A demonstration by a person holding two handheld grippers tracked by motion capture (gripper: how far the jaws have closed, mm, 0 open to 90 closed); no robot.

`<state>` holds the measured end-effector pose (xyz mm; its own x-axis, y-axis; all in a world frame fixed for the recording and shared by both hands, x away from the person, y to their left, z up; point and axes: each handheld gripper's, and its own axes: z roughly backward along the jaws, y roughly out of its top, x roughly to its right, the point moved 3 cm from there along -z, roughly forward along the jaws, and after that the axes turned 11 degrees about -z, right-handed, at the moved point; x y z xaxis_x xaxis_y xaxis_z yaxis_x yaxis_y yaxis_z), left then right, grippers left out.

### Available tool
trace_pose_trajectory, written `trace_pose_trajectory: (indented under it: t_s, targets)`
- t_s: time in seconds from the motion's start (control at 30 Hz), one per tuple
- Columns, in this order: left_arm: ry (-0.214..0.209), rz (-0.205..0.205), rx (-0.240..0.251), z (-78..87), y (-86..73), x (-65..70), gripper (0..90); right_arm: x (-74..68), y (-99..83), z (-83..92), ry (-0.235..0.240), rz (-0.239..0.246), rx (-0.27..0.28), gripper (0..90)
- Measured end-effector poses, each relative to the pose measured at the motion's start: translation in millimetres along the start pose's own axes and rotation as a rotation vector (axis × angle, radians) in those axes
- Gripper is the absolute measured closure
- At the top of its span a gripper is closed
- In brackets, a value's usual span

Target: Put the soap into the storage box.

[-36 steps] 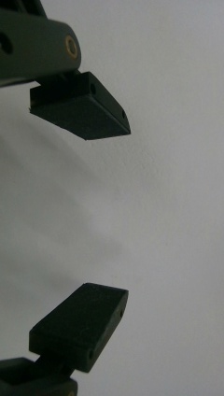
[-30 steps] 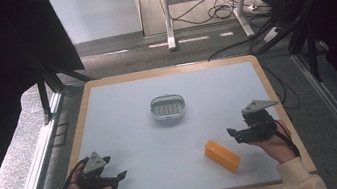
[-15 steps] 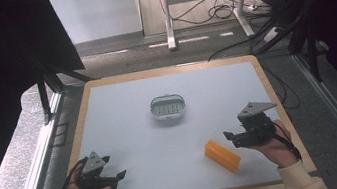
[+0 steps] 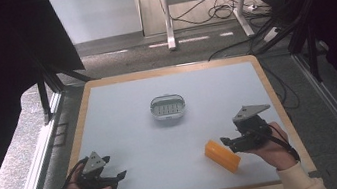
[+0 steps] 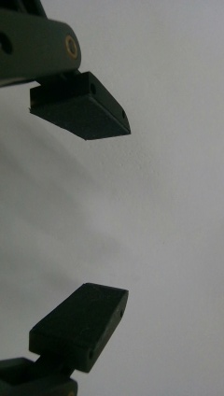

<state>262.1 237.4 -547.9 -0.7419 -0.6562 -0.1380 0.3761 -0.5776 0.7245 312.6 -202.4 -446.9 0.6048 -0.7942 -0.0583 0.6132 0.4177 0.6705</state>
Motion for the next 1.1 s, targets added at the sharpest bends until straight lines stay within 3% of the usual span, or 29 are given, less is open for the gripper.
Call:
trace_pose_trajectory:
  t_s: [0.2, 0.43, 0.7, 0.97, 1.1]
  targets:
    - [0.001, -0.001, 0.001, 0.2, -0.1, 0.3, 18.8, -11.8, -0.9, -4.8, 0.036, 0.039, -0.052, 29.1]
    - [0.000, -0.005, -0.002, -1.0, 0.0, 1.0, 18.8, -19.1, -2.9, -11.7, 0.044, 0.067, -0.099, 29.3]
    - [-0.004, -0.014, -0.004, -1.1, 0.3, 2.2, 18.8, -20.4, -7.5, -22.6, 0.041, 0.075, -0.182, 29.0]
    - [-0.005, -0.015, -0.006, -1.0, 0.3, 2.1, 18.8, -21.7, -9.8, -28.6, 0.045, 0.073, -0.215, 29.2]
    - [-0.007, -0.019, -0.011, -1.2, 0.2, 2.0, 18.8, -23.3, -13.2, -37.8, 0.043, 0.077, -0.265, 30.0]
